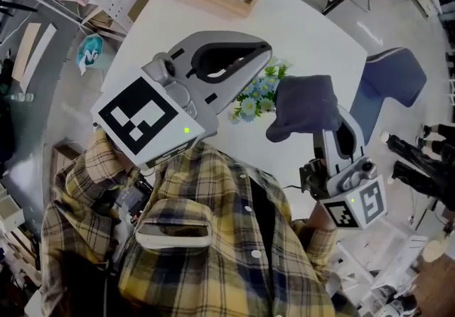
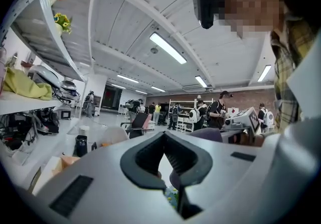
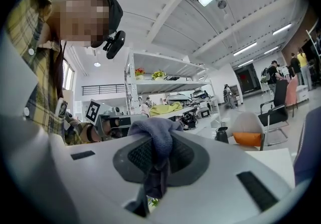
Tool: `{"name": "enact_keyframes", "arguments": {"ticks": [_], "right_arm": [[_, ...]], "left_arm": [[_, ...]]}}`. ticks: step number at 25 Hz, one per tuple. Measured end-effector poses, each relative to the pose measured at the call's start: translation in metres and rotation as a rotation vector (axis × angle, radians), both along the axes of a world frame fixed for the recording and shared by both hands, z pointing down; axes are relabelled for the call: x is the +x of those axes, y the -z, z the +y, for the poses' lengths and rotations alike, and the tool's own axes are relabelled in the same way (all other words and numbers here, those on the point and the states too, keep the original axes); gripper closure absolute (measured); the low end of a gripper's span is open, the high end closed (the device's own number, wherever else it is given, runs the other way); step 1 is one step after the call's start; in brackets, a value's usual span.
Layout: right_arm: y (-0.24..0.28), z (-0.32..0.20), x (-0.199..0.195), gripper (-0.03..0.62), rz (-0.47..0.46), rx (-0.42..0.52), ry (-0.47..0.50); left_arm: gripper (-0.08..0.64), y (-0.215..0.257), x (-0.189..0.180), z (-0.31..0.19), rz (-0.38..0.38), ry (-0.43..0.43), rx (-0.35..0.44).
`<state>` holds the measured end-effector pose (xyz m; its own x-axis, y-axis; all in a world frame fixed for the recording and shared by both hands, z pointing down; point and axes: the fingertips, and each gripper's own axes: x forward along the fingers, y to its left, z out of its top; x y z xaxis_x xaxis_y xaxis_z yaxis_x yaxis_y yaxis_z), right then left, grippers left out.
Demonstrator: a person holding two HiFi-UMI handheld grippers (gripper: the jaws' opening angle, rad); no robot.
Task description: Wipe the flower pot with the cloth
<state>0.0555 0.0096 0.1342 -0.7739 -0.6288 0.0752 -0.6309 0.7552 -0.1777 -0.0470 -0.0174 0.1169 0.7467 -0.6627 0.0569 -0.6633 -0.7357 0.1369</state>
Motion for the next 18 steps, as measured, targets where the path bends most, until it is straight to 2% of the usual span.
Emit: {"name": "enact_keyframes", "arguments": {"ticks": [18], "right_arm": [[-0.017,-0.004,0.008,0.569,0.009,-0.05,-0.043]], "left_arm": [[0.551,-0.02,0.017,-0.004,-0.015,-0.066,-0.044]]}}
